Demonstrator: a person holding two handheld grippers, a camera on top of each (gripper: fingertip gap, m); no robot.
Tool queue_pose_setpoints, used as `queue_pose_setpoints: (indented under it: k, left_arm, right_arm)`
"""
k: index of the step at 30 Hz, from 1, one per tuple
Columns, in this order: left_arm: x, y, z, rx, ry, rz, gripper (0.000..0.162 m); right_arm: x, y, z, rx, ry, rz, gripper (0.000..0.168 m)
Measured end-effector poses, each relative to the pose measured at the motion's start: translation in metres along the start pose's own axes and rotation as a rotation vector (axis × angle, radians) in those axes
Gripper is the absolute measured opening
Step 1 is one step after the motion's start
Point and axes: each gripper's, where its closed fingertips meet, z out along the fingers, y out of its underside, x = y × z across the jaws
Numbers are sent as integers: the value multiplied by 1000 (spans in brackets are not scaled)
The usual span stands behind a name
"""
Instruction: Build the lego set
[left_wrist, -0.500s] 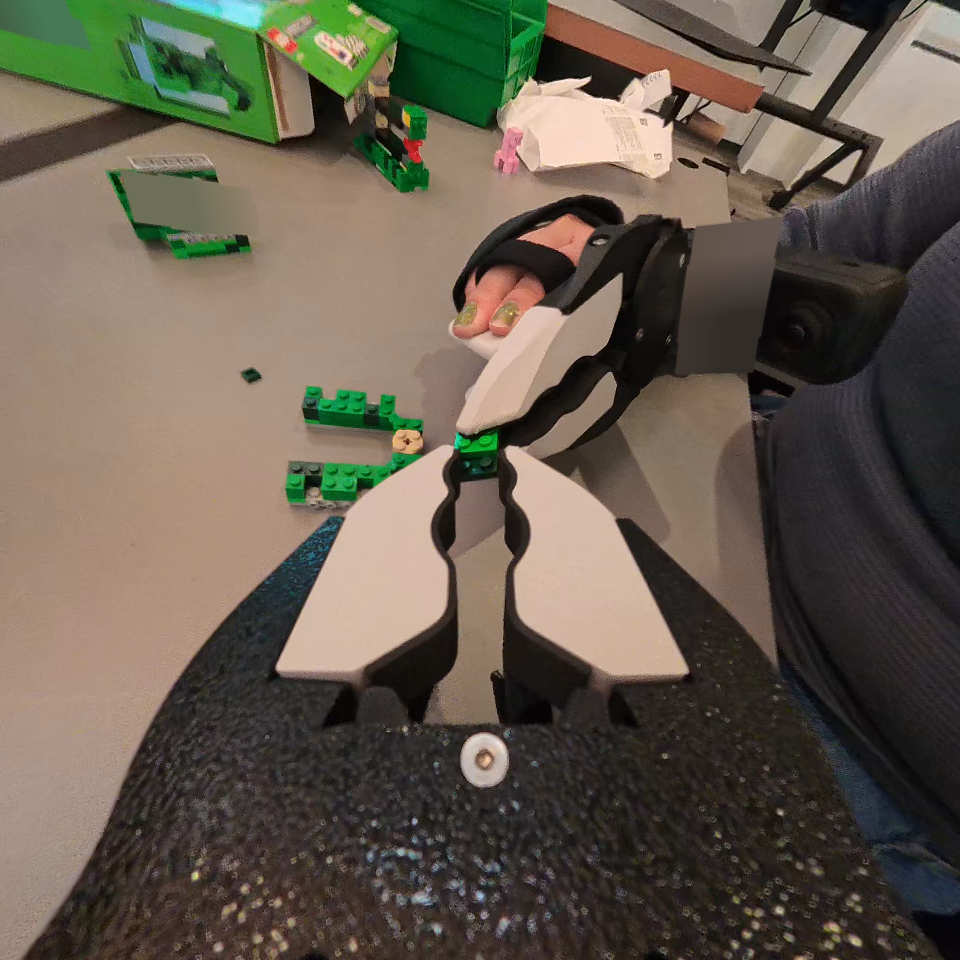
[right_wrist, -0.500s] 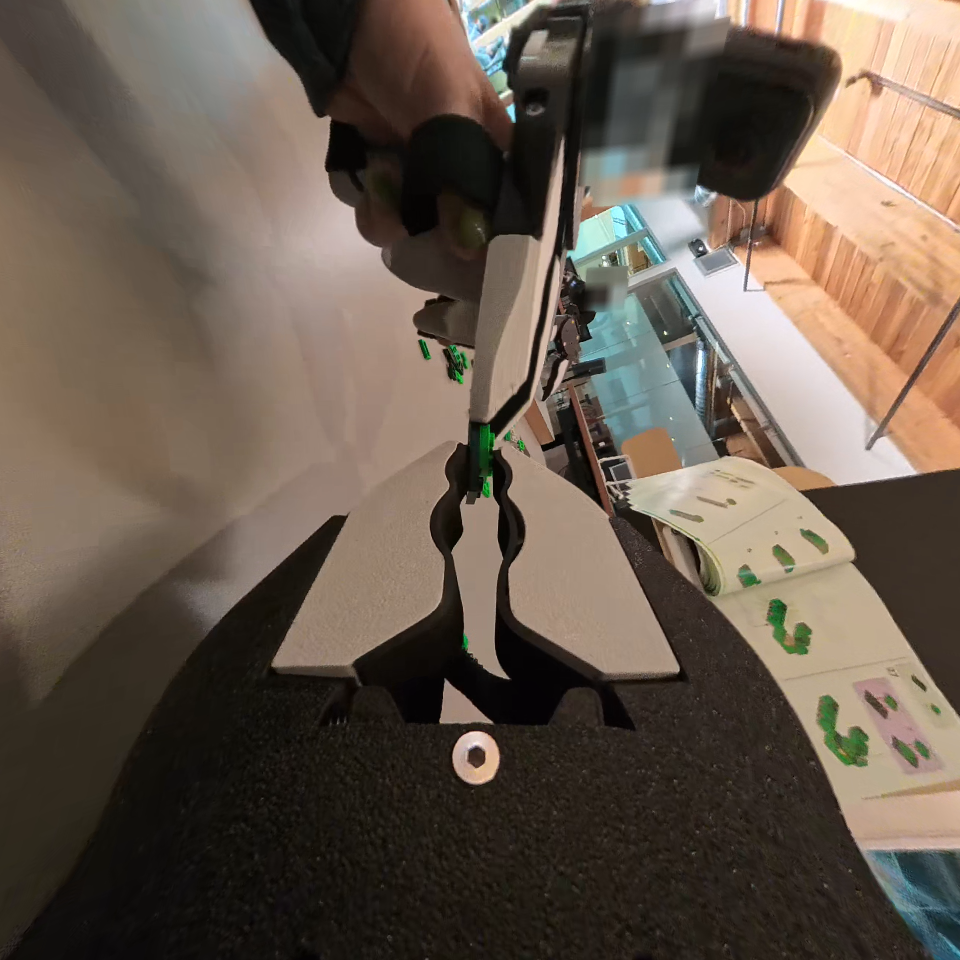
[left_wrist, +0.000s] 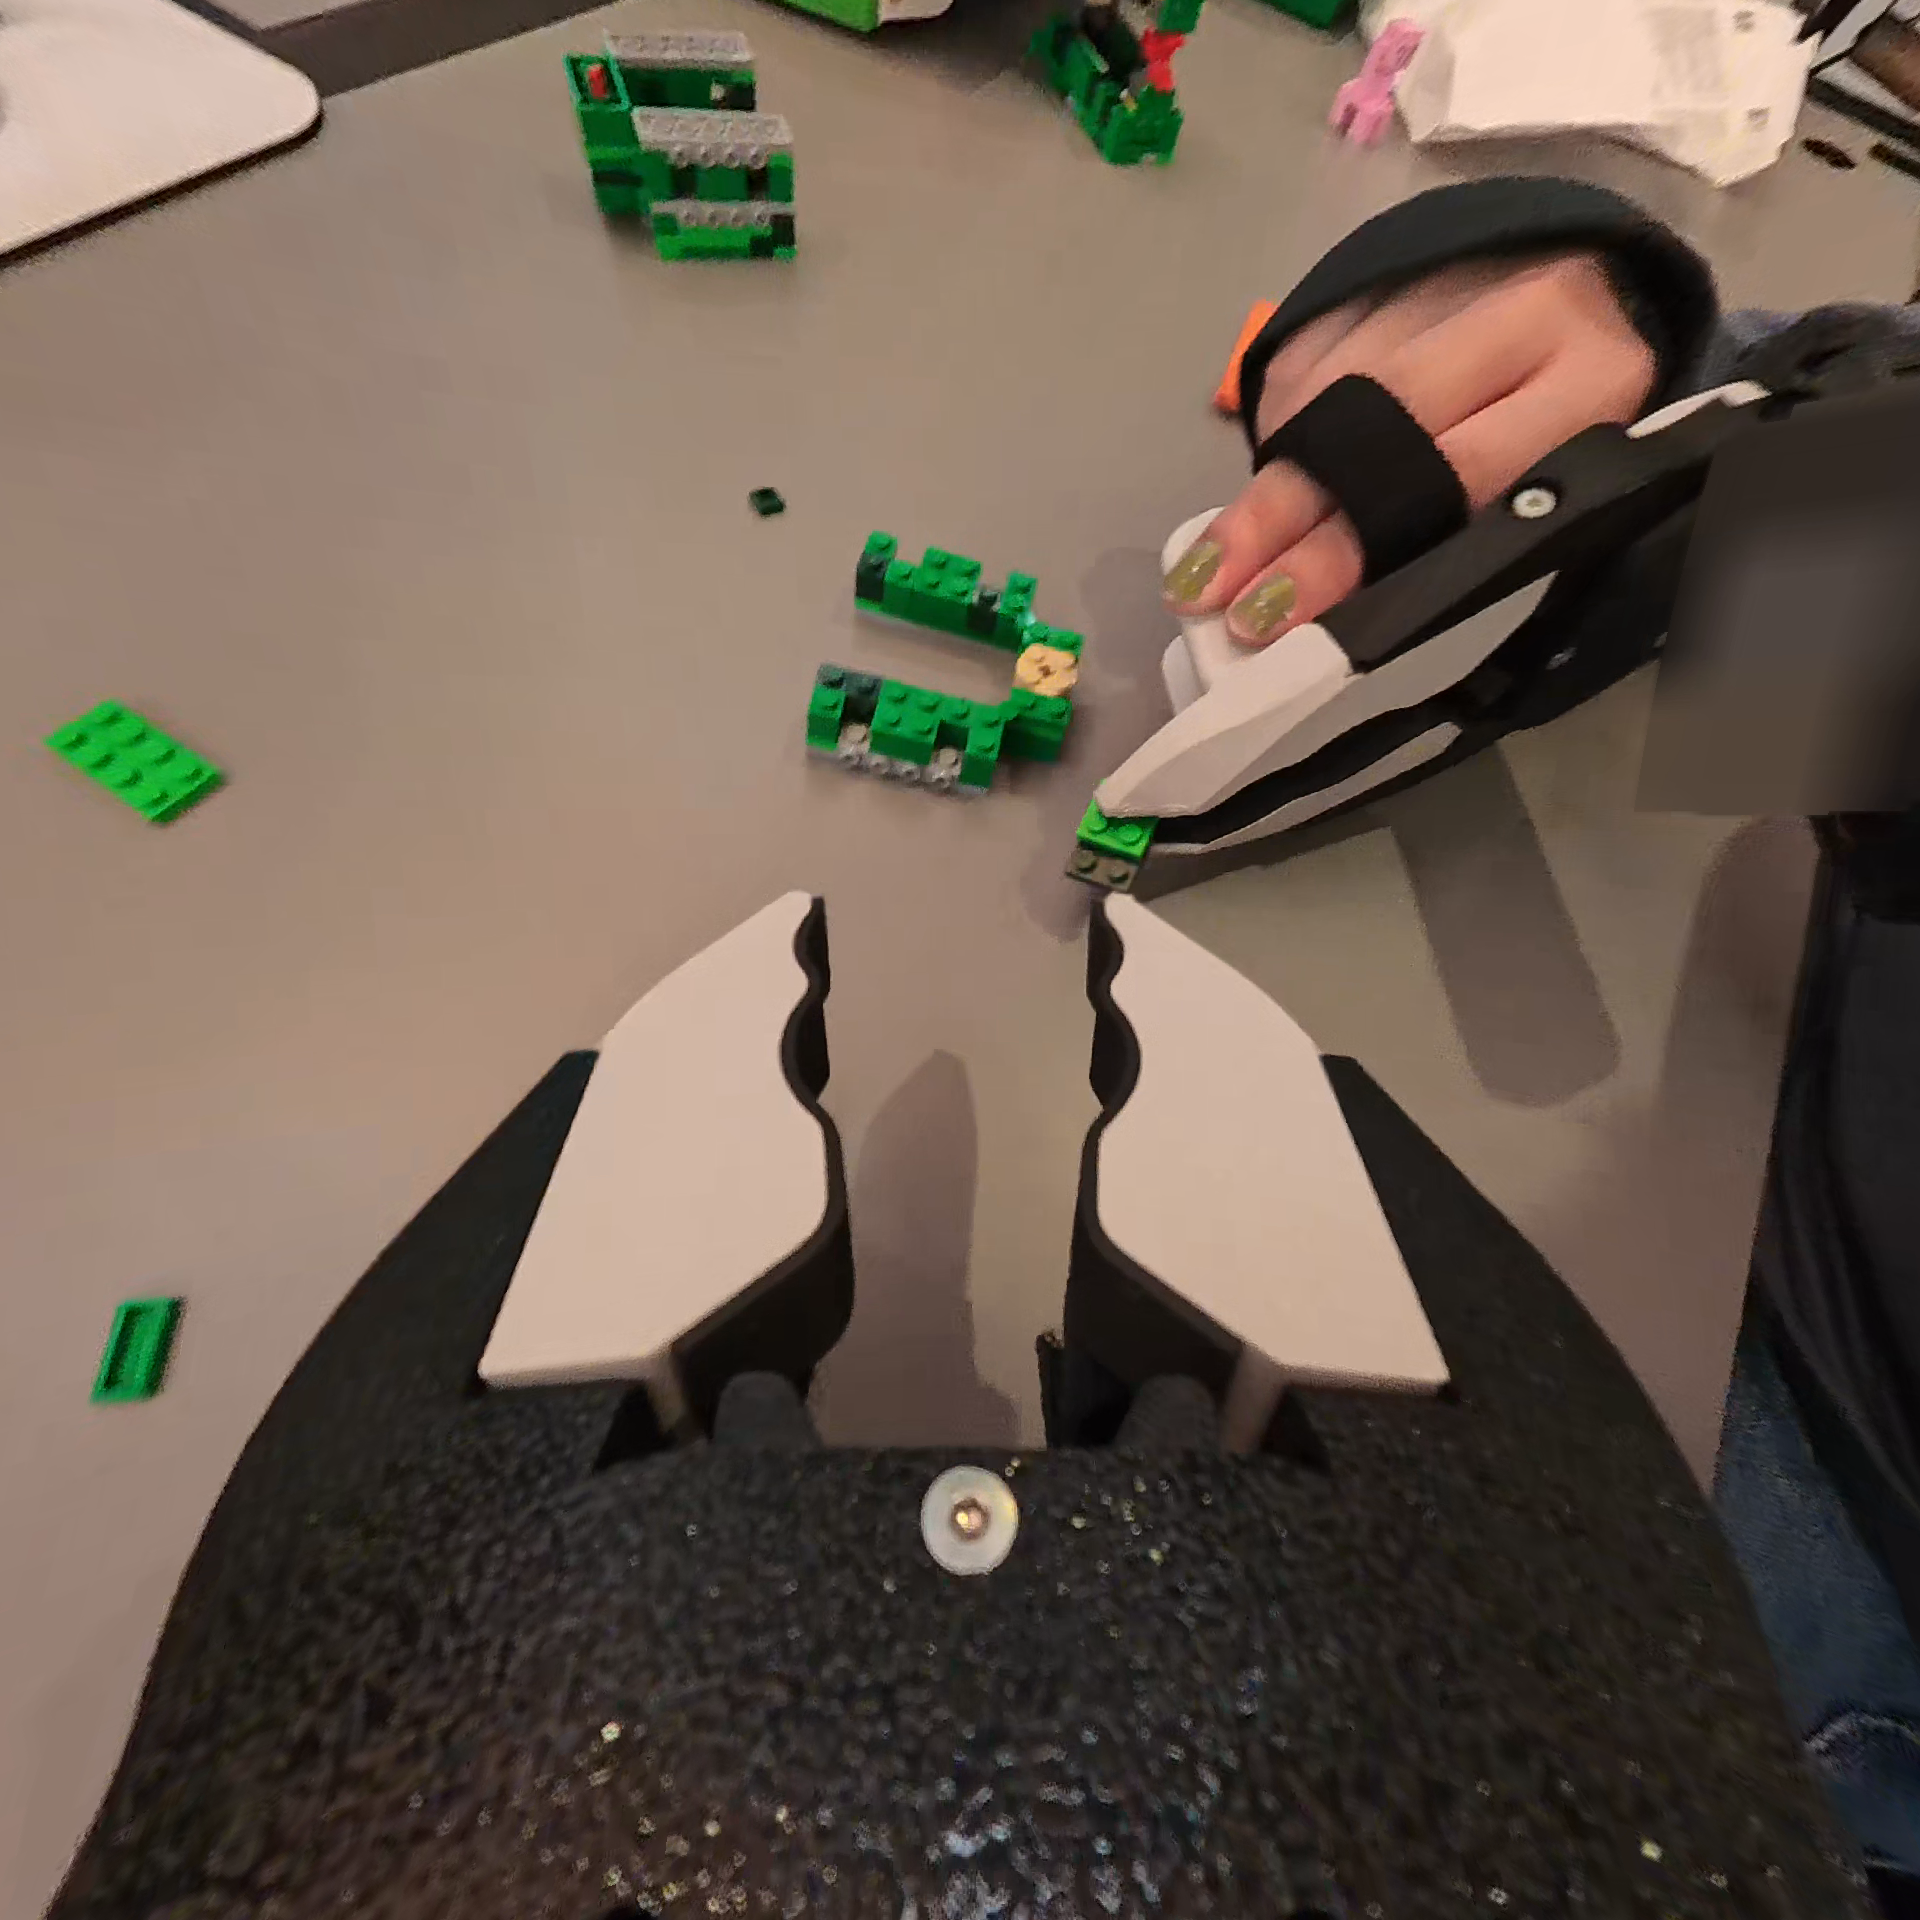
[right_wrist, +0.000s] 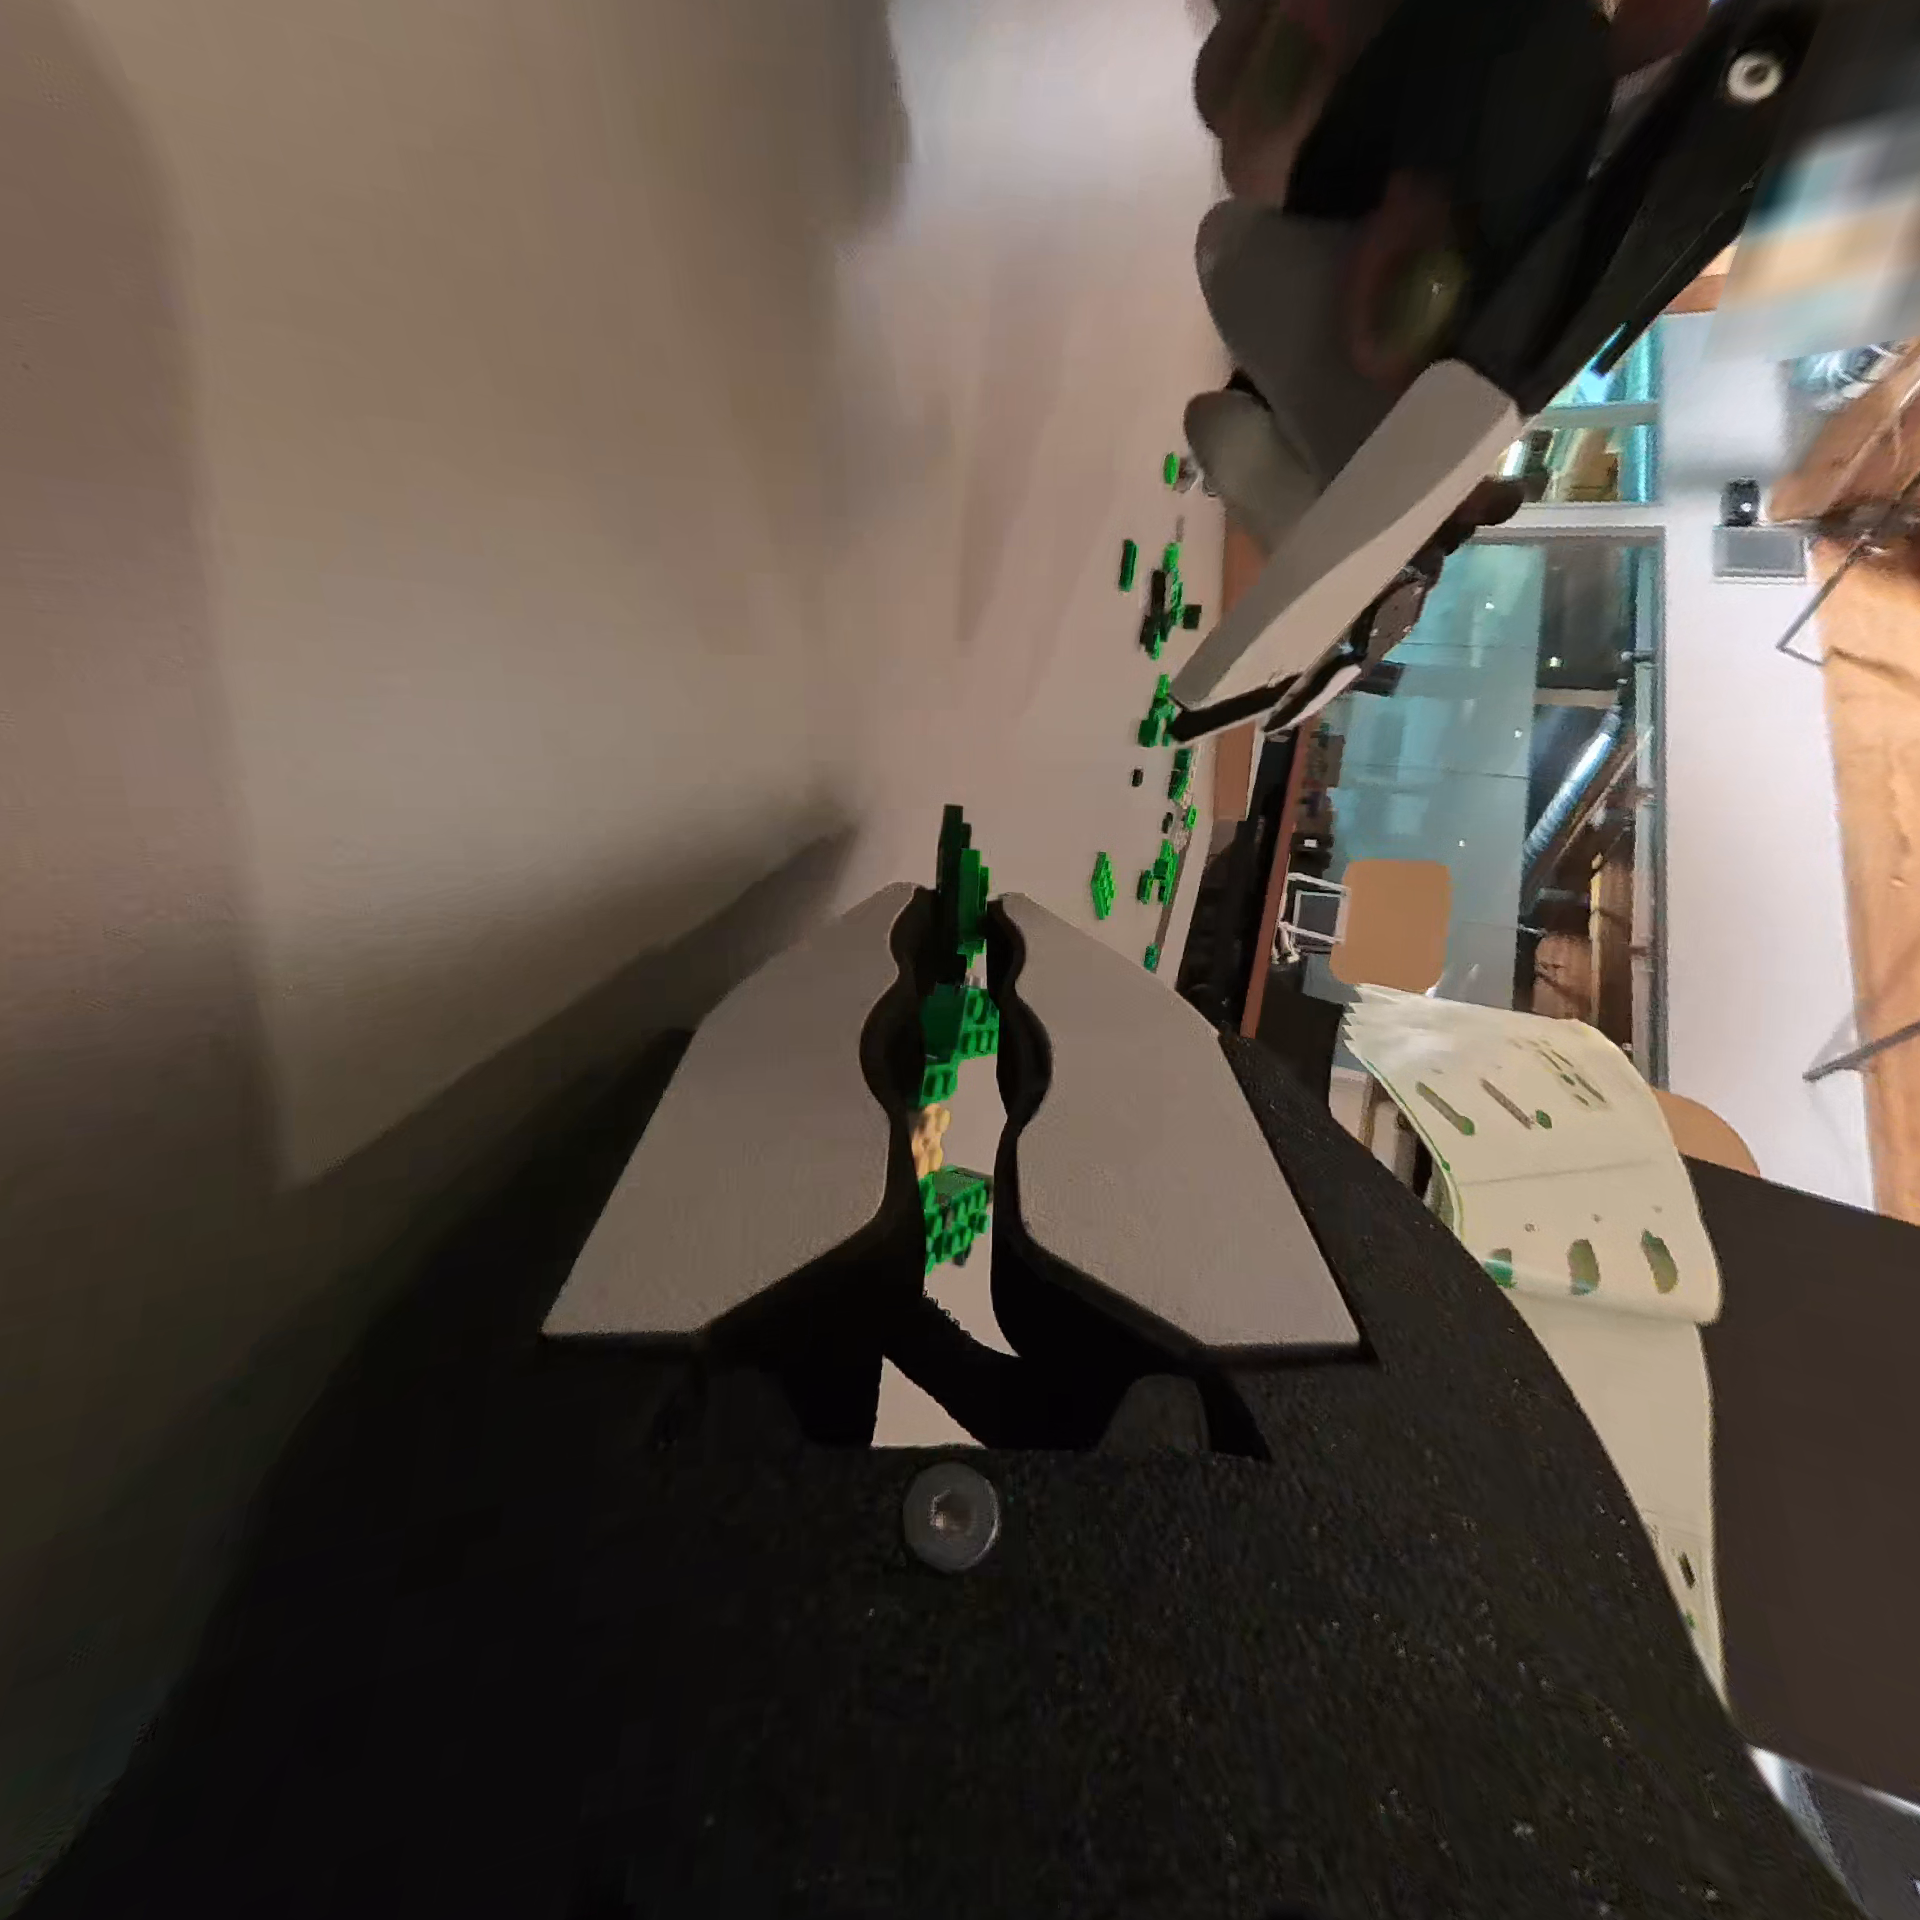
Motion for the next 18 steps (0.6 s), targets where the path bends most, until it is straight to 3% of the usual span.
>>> queue_pose_setpoints:
  k: [8,18]
  left_arm:
    - [-27,7,-23,-51,-168,45,33]
    - [-54,19,-88,-113,-313,-7,29]
  right_arm:
    - [-5,2,0,-41,-53,-10,9]
    - [-15,-7,-7,-7,-198,82,17]
